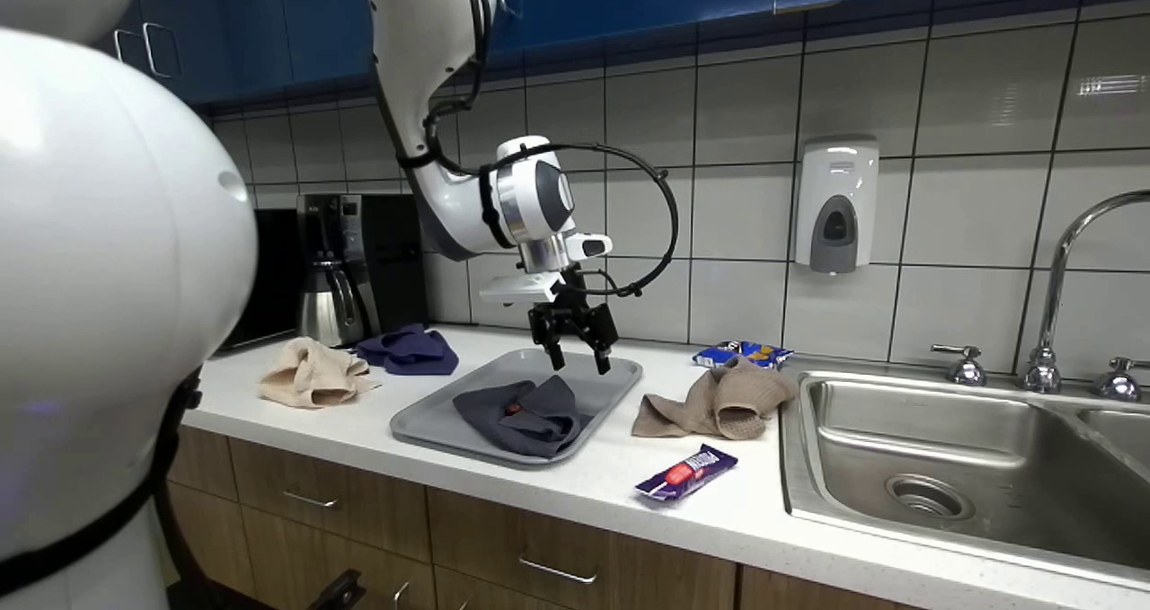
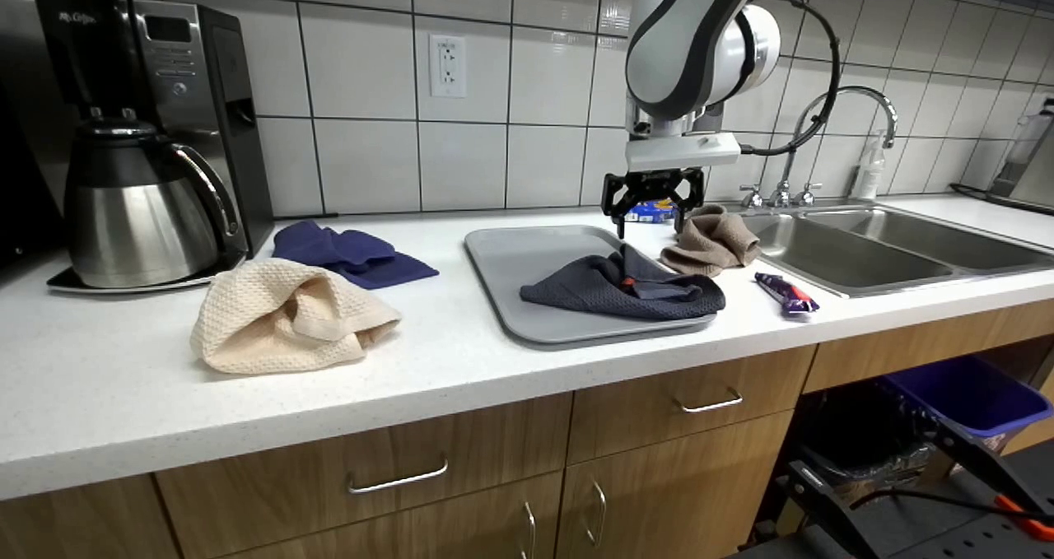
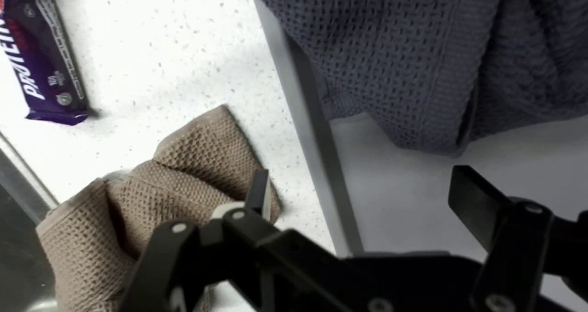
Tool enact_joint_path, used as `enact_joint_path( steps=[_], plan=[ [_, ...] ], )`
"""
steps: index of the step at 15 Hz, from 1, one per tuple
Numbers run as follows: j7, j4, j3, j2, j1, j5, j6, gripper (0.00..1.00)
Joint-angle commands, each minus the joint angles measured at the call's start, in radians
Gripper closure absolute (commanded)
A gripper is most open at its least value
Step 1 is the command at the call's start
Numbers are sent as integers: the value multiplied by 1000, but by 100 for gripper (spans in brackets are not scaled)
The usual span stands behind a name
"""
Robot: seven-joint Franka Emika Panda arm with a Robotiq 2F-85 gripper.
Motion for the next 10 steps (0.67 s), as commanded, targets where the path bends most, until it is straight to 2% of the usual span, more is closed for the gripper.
enact_joint_path(
  steps=[1,10],
  plan=[
    [-25,-44,27,-42,-3,-15,8,0],
    [-41,-88,78,-53,-2,4,16,0]
  ],
)
